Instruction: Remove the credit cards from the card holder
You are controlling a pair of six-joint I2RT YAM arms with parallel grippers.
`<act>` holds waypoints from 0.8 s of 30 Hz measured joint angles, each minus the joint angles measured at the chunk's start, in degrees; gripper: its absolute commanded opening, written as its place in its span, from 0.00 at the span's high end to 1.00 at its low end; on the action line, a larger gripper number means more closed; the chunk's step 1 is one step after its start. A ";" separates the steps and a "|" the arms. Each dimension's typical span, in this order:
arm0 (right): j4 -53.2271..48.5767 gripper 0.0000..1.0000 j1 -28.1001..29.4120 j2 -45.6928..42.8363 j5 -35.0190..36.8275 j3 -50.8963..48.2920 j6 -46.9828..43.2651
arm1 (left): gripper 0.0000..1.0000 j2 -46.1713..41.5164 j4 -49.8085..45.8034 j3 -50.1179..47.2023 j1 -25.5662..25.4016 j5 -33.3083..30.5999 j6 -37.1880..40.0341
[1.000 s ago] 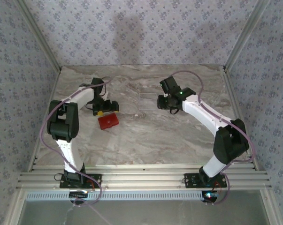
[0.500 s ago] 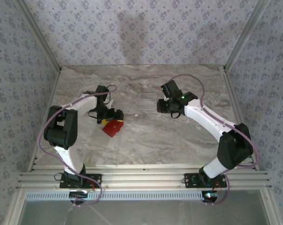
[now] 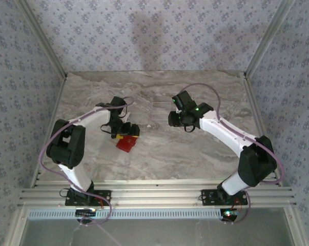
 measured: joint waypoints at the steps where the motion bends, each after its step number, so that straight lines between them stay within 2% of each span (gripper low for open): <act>1: -0.04 0.65 0.07 -0.15 0.00 -0.09 0.00 | 0.12 -0.61 0.00 -0.48 -0.04 -0.72 -0.04; 6: -0.07 0.65 0.09 -0.76 0.02 -0.44 0.02 | 0.17 -3.65 -0.63 -1.73 0.55 -3.85 0.00; 12: -0.11 0.65 0.09 -0.76 0.00 -0.44 0.09 | 0.23 -2.91 -0.63 -1.73 4.02 -4.44 1.05; 20: -0.28 0.65 0.17 -0.76 0.00 -0.44 0.17 | 0.45 1.51 0.37 -2.10 4.44 -1.33 1.64; 24: -0.46 0.65 0.83 -0.76 -0.09 -0.44 0.17 | 0.47 1.57 1.42 -2.99 3.74 0.15 1.44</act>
